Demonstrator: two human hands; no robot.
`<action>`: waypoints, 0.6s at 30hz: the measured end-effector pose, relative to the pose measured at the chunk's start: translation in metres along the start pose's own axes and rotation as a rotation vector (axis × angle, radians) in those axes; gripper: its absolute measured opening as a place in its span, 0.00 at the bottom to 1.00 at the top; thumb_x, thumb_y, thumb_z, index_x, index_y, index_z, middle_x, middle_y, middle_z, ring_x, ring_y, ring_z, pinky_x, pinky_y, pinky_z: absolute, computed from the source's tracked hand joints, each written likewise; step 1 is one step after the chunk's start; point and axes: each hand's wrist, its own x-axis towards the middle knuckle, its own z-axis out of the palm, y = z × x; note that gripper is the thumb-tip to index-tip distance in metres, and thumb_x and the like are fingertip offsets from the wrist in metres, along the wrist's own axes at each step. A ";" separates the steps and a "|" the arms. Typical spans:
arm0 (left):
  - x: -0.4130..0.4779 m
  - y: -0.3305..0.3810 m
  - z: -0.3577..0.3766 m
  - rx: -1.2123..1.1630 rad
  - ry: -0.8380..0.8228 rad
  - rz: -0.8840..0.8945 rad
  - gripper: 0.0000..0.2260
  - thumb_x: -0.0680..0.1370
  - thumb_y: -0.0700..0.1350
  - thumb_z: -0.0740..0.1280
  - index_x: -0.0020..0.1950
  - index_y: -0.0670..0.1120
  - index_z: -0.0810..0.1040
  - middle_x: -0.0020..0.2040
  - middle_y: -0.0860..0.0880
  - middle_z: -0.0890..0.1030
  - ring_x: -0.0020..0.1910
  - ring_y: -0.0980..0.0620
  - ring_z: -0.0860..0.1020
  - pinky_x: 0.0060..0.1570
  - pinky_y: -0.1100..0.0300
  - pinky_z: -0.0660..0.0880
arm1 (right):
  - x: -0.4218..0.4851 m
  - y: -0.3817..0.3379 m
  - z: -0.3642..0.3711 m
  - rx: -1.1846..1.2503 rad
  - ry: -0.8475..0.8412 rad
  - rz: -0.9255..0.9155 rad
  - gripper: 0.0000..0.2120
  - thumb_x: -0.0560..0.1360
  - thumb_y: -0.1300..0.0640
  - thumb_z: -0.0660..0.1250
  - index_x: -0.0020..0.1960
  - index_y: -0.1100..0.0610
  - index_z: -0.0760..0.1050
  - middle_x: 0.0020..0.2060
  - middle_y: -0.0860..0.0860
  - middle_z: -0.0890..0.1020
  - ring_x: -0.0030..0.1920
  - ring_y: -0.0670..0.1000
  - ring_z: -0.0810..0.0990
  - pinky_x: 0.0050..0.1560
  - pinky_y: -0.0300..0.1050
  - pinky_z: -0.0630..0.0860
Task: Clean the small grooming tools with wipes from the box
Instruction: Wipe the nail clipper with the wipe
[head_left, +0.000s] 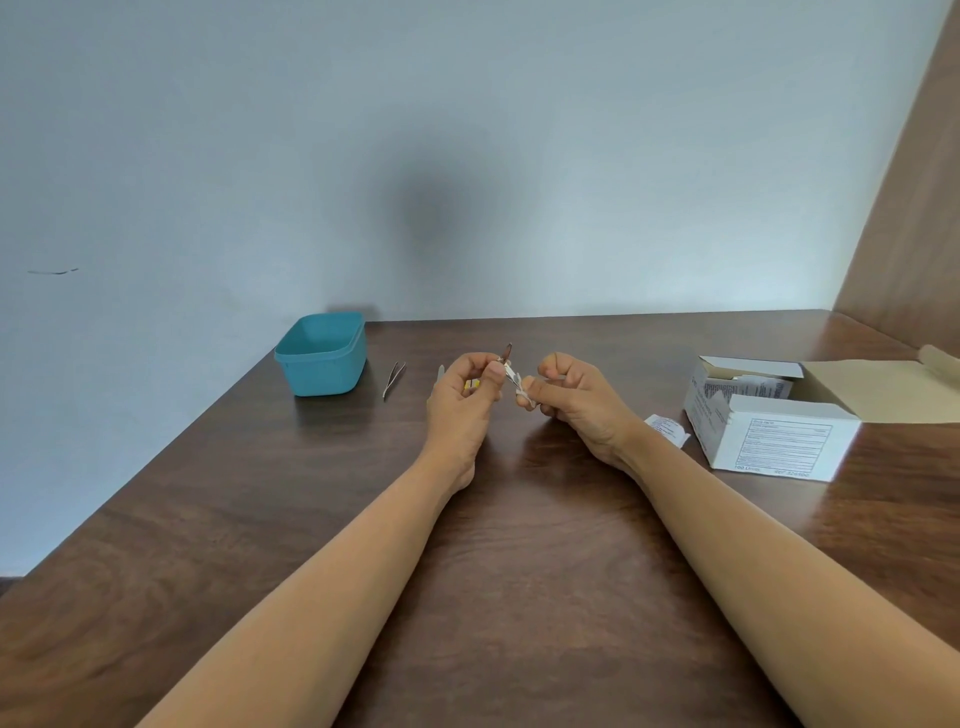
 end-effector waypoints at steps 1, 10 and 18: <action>0.000 0.000 0.000 0.004 0.004 0.002 0.05 0.79 0.44 0.66 0.44 0.52 0.78 0.42 0.52 0.79 0.36 0.57 0.72 0.38 0.64 0.68 | 0.000 0.000 0.000 0.005 -0.002 0.002 0.16 0.75 0.67 0.65 0.38 0.53 0.62 0.29 0.49 0.82 0.34 0.47 0.74 0.34 0.38 0.64; 0.000 -0.001 0.000 0.016 -0.032 0.001 0.02 0.79 0.44 0.67 0.49 0.47 0.79 0.40 0.54 0.78 0.33 0.62 0.71 0.36 0.70 0.68 | 0.000 0.002 -0.003 0.078 0.044 0.020 0.15 0.73 0.69 0.68 0.42 0.54 0.65 0.33 0.53 0.84 0.33 0.47 0.74 0.35 0.37 0.67; -0.001 -0.004 0.001 0.116 -0.114 0.070 0.02 0.77 0.43 0.69 0.45 0.49 0.80 0.35 0.57 0.80 0.38 0.56 0.72 0.39 0.74 0.69 | 0.003 0.007 -0.006 0.103 0.070 0.002 0.14 0.73 0.66 0.69 0.40 0.53 0.65 0.30 0.52 0.78 0.32 0.47 0.69 0.34 0.38 0.65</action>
